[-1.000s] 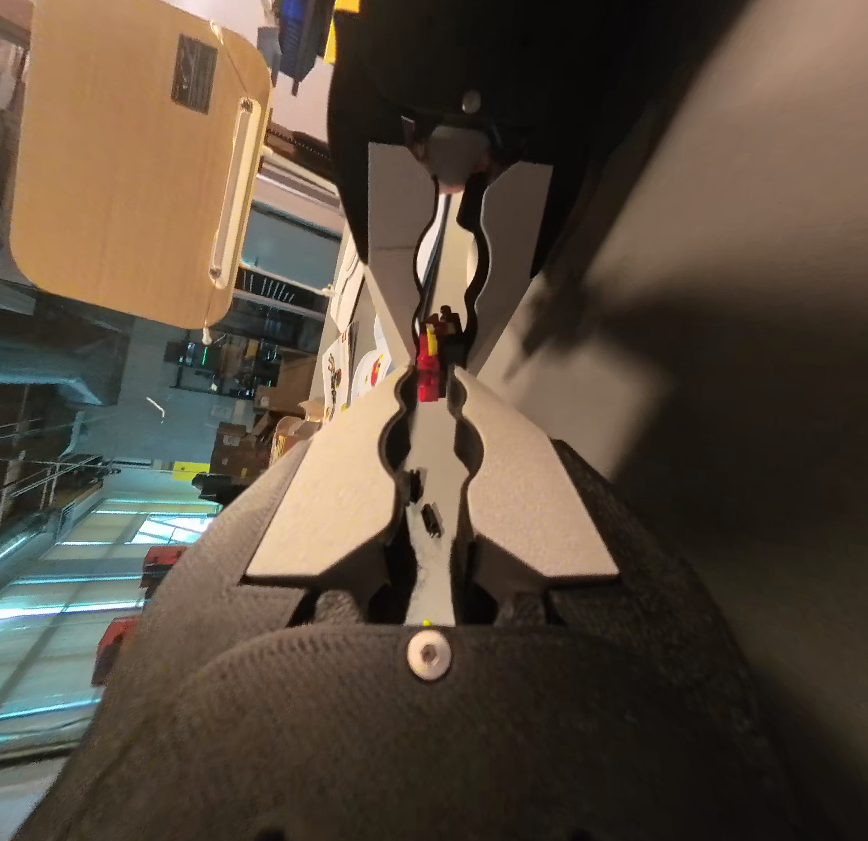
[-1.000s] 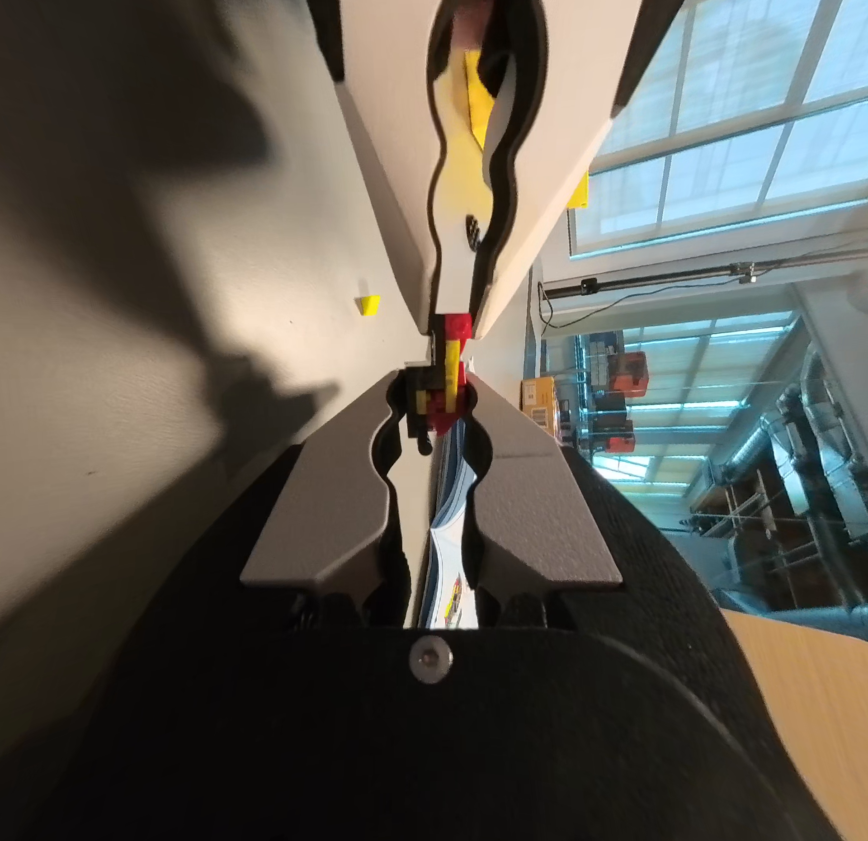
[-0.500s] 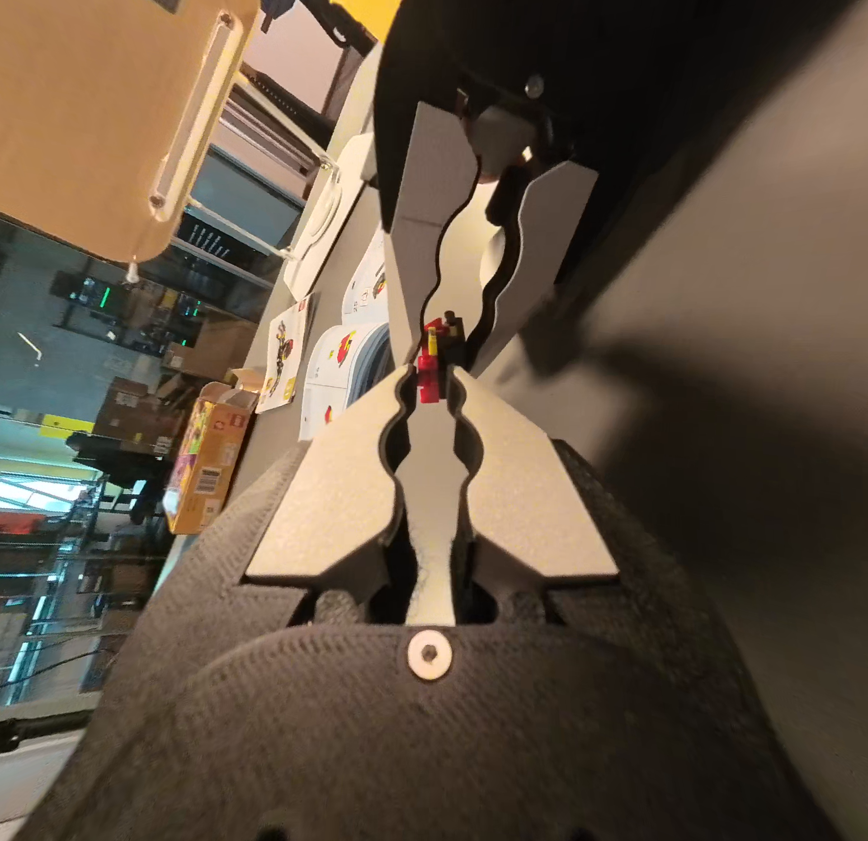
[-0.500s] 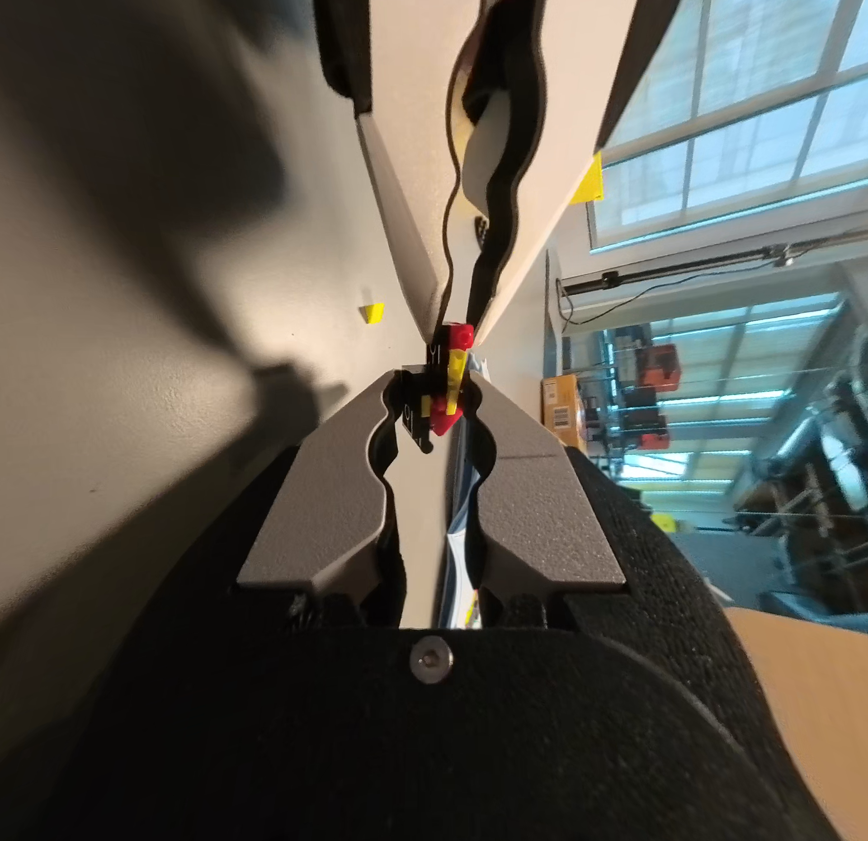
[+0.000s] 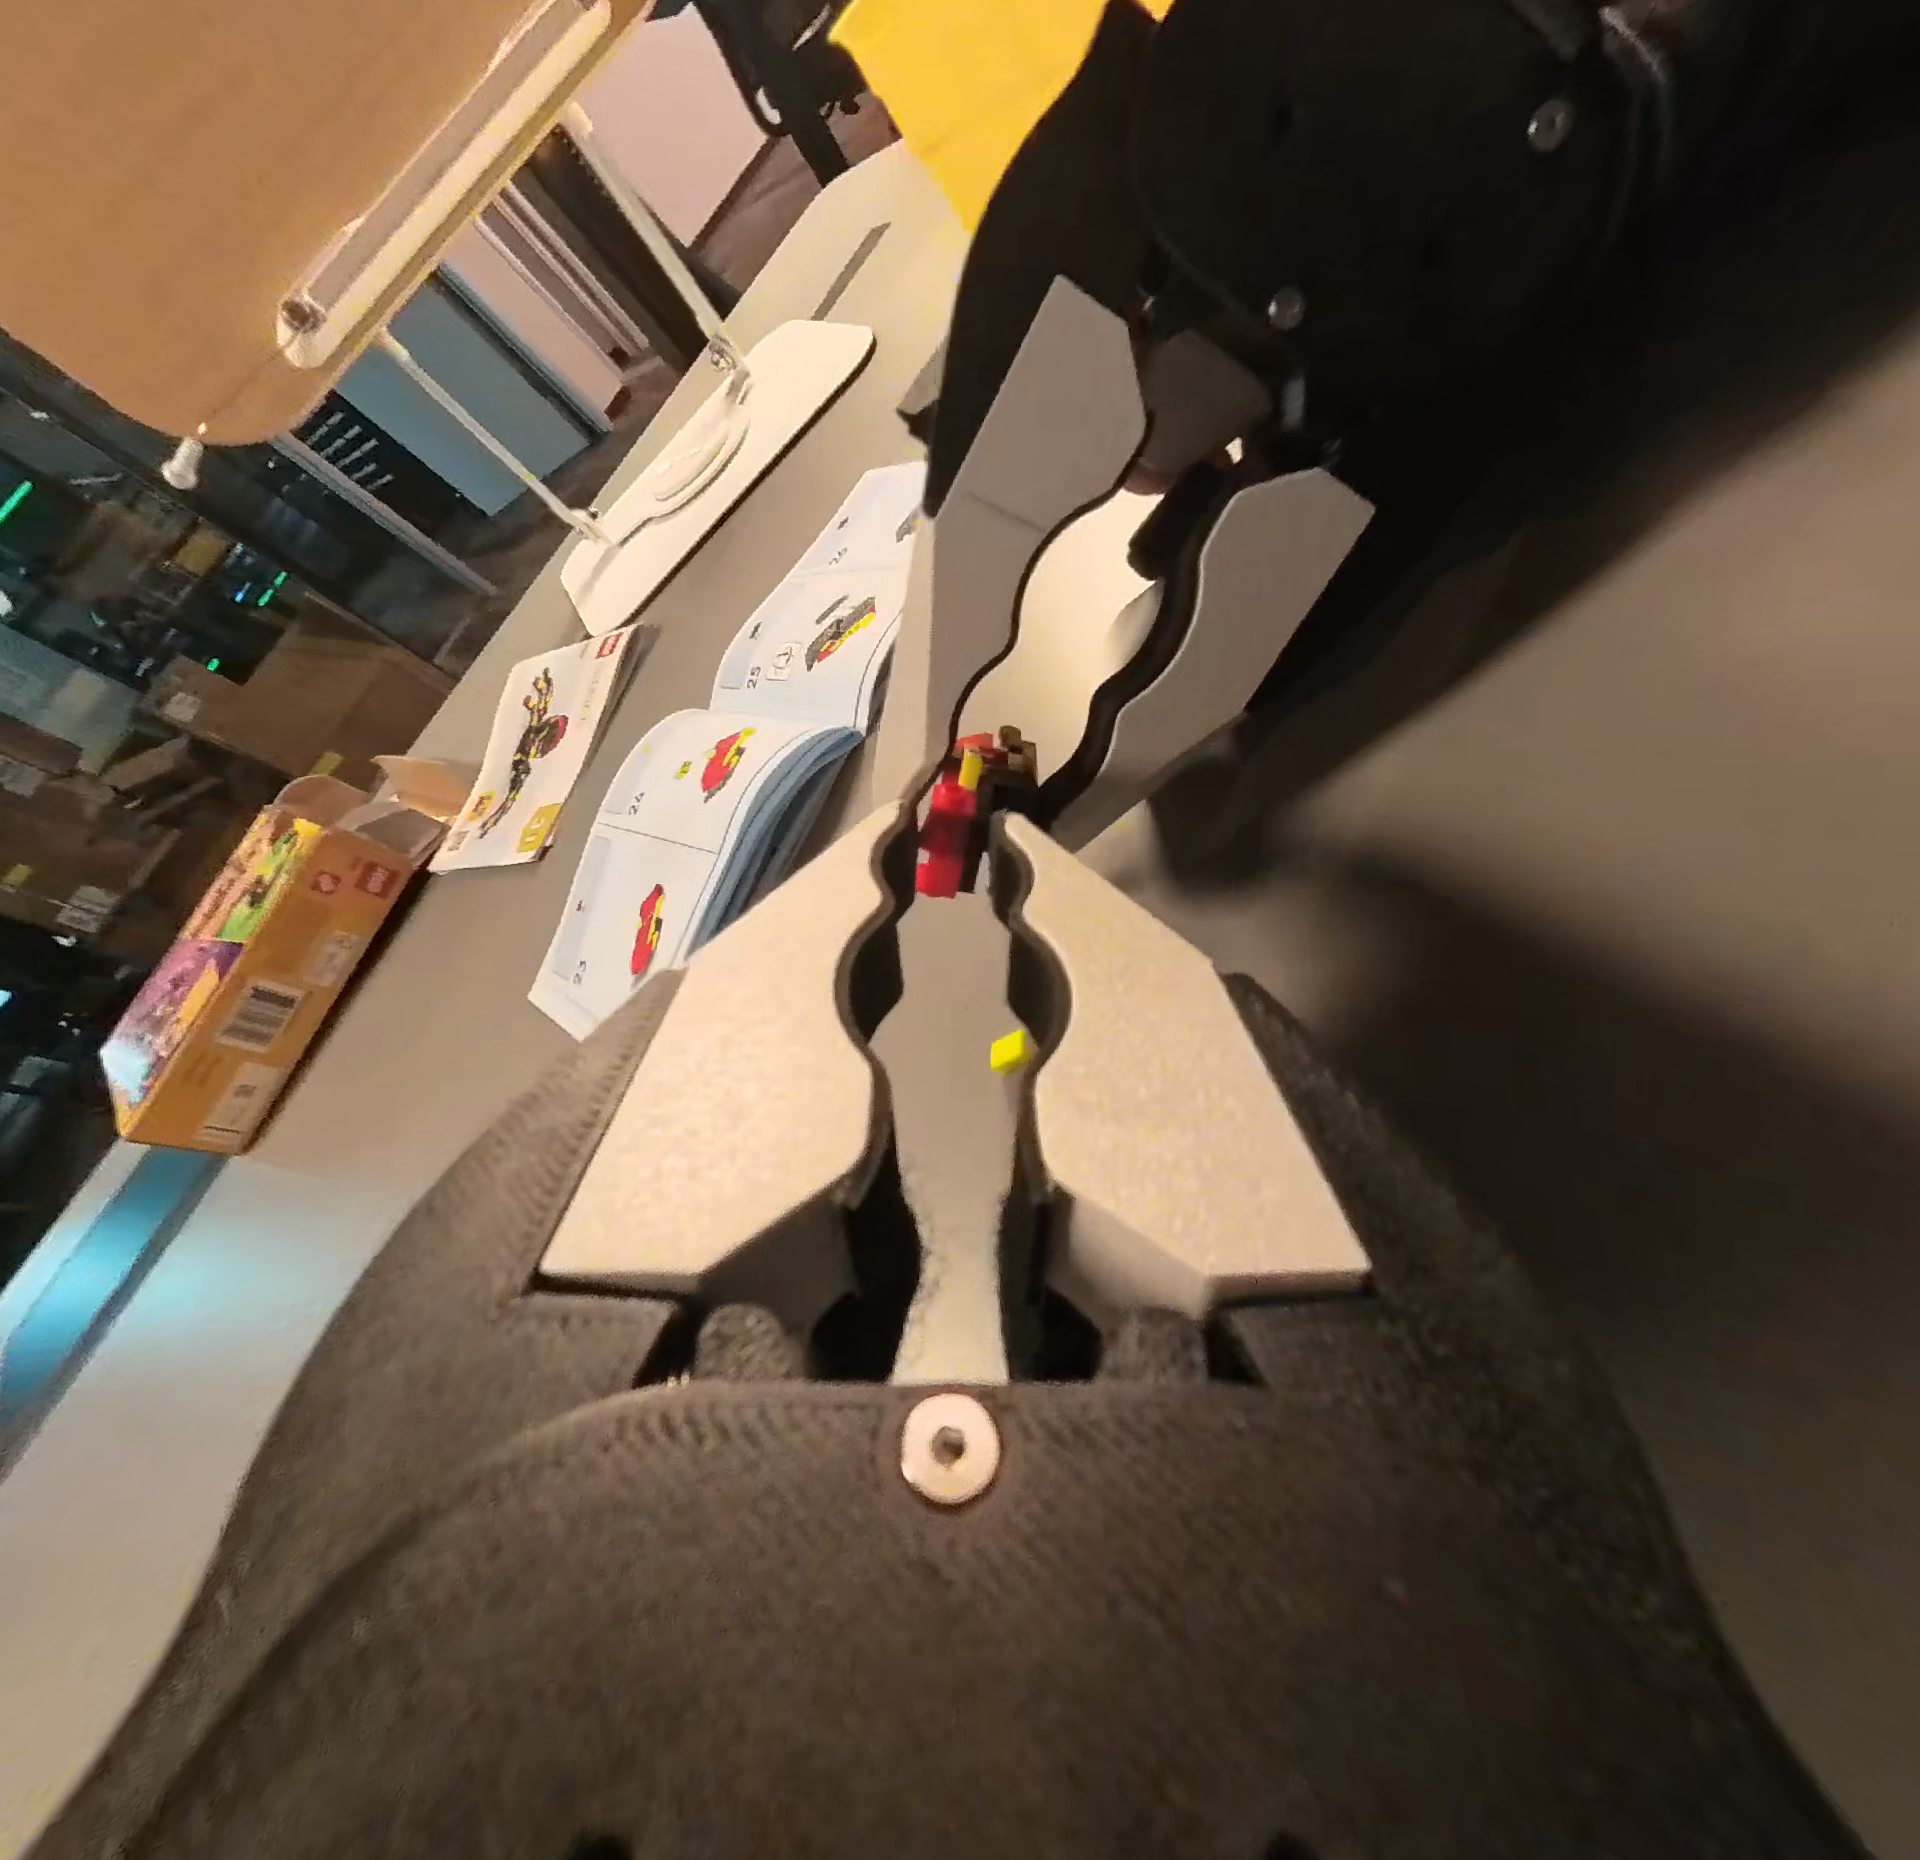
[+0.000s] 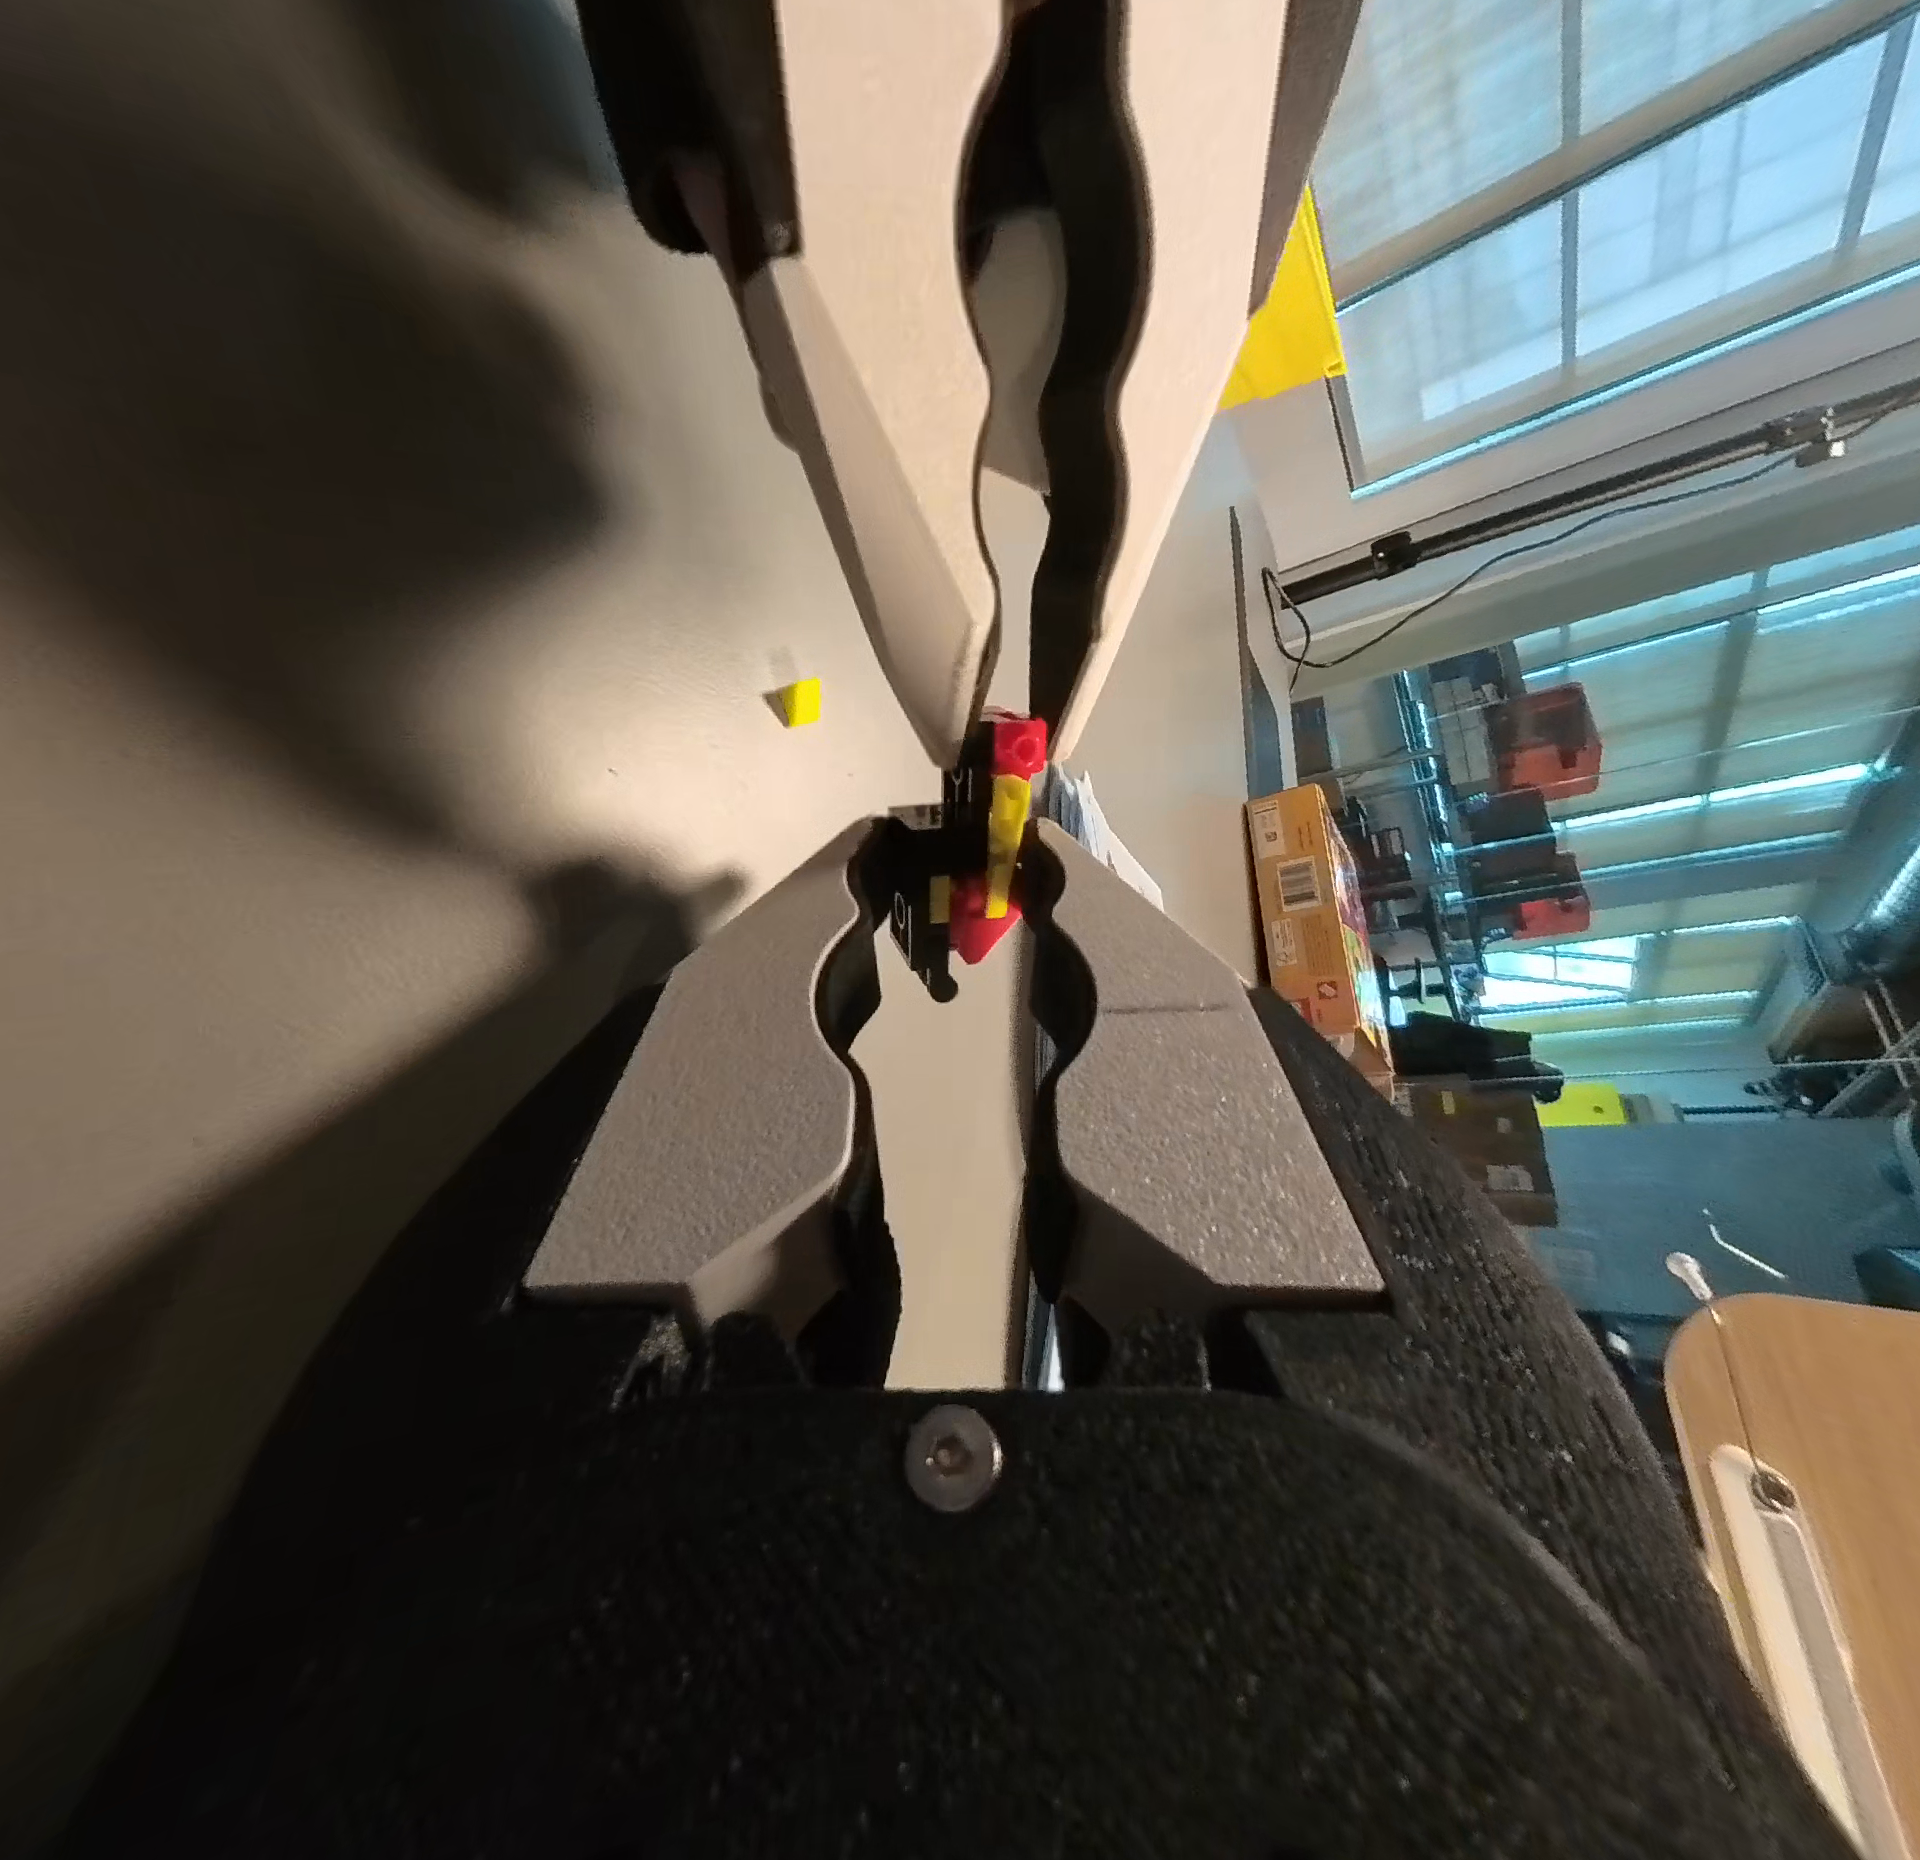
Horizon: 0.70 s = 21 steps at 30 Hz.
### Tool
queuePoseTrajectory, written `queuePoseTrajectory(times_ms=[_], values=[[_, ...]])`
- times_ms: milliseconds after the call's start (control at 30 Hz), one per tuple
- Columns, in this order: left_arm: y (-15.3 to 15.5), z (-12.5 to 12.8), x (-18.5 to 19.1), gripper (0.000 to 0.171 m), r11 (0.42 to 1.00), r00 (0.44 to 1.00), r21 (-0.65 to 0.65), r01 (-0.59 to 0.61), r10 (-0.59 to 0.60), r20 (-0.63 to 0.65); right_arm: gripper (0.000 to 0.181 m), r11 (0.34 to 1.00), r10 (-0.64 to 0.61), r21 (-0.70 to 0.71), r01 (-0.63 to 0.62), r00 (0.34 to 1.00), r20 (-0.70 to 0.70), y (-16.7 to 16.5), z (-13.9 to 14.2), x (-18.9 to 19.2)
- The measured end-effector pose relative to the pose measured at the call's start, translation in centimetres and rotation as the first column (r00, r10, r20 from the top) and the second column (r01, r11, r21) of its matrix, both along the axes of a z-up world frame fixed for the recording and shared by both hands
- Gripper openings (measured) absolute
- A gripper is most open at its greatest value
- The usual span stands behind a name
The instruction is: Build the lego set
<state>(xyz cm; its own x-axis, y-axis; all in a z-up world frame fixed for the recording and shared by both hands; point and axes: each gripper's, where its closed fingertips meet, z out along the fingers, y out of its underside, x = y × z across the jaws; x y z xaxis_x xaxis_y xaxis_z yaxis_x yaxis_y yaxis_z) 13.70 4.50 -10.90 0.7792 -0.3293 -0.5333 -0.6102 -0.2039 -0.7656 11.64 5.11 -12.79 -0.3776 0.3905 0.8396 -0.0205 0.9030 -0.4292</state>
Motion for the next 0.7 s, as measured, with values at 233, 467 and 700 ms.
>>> queuePoseTrajectory(times_ms=[233,467,700], values=[[0.07,0.10,-0.01,0.014,1.000,0.995,-0.017,-0.002,0.004,0.104,0.023,0.999,-0.011,0.044,0.013,0.999,-0.034,0.14,0.25,-0.08],[0.03,0.14,0.08,0.013,1.000,0.998,-0.006,0.002,-0.002,0.061,0.023,0.998,-0.011,0.058,0.014,0.999,-0.040,0.14,0.26,-0.07],[0.10,0.12,-0.02,0.013,0.999,0.998,-0.034,-0.017,0.020,0.067,0.023,0.998,-0.020,0.060,0.023,0.999,-0.043,0.25,0.31,-0.11]])
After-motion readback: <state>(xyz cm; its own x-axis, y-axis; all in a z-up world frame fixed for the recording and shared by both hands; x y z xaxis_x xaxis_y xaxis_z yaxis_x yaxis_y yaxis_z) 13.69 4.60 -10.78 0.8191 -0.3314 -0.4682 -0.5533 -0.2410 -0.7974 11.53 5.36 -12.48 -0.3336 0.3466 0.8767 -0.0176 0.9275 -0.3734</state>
